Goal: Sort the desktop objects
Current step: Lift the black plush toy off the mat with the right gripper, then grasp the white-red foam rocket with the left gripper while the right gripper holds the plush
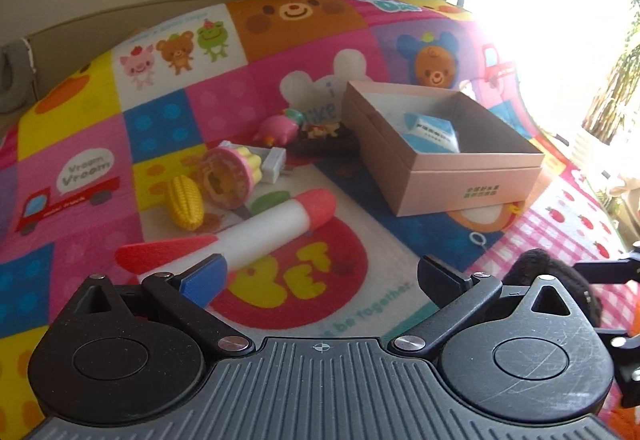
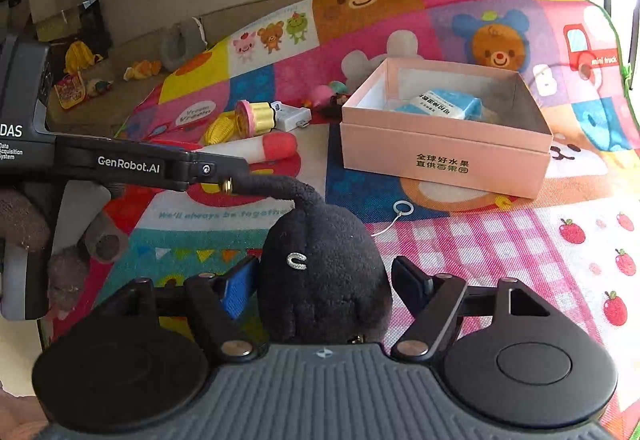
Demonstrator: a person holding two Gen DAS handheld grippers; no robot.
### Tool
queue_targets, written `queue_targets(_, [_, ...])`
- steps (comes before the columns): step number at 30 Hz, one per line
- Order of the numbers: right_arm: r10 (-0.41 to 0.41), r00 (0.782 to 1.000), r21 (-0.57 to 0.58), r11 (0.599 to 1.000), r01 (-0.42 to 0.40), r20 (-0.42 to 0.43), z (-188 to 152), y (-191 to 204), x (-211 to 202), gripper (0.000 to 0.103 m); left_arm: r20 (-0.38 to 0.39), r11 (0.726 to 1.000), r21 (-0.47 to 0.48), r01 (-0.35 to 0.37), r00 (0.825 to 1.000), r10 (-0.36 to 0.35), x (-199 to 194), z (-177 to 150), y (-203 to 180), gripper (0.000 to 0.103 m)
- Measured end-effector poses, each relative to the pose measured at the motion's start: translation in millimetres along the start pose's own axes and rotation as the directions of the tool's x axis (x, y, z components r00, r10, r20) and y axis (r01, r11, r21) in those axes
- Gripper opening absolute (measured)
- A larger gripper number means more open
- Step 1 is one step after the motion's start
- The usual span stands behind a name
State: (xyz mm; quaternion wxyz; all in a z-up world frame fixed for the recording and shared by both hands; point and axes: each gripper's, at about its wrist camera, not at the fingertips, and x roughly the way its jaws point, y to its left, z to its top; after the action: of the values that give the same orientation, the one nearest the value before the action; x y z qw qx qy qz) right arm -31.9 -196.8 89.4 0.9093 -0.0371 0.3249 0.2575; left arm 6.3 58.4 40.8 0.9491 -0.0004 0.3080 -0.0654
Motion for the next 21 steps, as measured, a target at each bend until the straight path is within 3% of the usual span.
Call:
queue_targets(4, [-0.058, 0.996, -0.007, 0.998, 0.058, 0.062, 3.5, -6.4, -17.6, 0.098, 0.027, 0.991, 0.022, -0.134, 0.991, 0.133, 2.3, 2.5, 26.3, 0.103])
queue_targets(8, [-0.130, 0.983, 0.048, 0.991, 0.125, 0.129, 7.8, -20.2, -27.9, 0.103, -0.005, 0.985, 0.090, -0.145, 0.989, 0.146, 14.4, 6.6, 45.2, 0.103])
queue_targets(12, [-0.206, 0.972, 0.166, 0.968, 0.186, 0.115, 7.3, -42.5, -24.5, 0.103, -0.040, 0.989, 0.064, -0.132, 0.990, 0.134, 25.1, 8.5, 58.7, 0.103])
queue_targets(15, [-0.229, 0.970, 0.259, 0.945, 0.201, 0.084, 1.8, -60.0, -19.5, 0.103, -0.066, 0.998, 0.015, -0.060, 0.996, 0.061, 27.1, 7.0, 59.5, 0.103])
queue_targets(17, [-0.257, 0.965, 0.303, 0.925, 0.229, 0.055, -4.2, -70.1, -13.4, 0.103, -0.087, 0.999, -0.018, 0.041, 0.995, -0.042, 22.4, 3.8, 52.3, 0.103])
queue_targets(19, [-0.274, 0.961, 0.329, 0.910, 0.252, 0.022, -8.9, -78.4, -7.3, 0.103, -0.103, 0.987, -0.021, 0.158, 0.982, -0.159, 14.5, -1.2, 37.4, 0.103])
queue_targets(21, [-0.282, 0.959, 0.354, 0.896, 0.269, -0.015, -13.5, -85.5, -0.5, 0.103, -0.119, 0.964, -0.025, 0.264, 0.957, -0.265, 6.4, -7.0, 20.0, 0.103])
